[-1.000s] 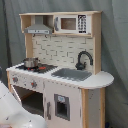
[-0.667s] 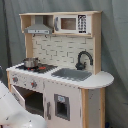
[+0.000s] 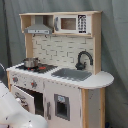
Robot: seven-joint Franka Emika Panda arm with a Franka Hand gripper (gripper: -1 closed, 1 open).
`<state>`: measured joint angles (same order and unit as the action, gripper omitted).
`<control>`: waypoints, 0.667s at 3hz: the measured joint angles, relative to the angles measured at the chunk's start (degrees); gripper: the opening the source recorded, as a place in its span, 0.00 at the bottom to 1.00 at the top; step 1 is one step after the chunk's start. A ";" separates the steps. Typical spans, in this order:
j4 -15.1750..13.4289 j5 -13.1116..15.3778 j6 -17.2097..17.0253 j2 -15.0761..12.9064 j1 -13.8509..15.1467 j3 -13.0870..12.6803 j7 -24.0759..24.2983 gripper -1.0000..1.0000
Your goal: Play with the kitchen
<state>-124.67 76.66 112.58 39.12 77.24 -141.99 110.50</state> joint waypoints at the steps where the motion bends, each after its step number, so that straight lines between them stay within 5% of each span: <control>1: 0.02 3.79 3.11 0.18 2.79 1.35 0.90 1.00; 2: 0.03 6.40 7.13 0.18 3.31 4.80 0.95 1.00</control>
<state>-124.64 83.06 119.72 39.30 80.55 -137.19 111.45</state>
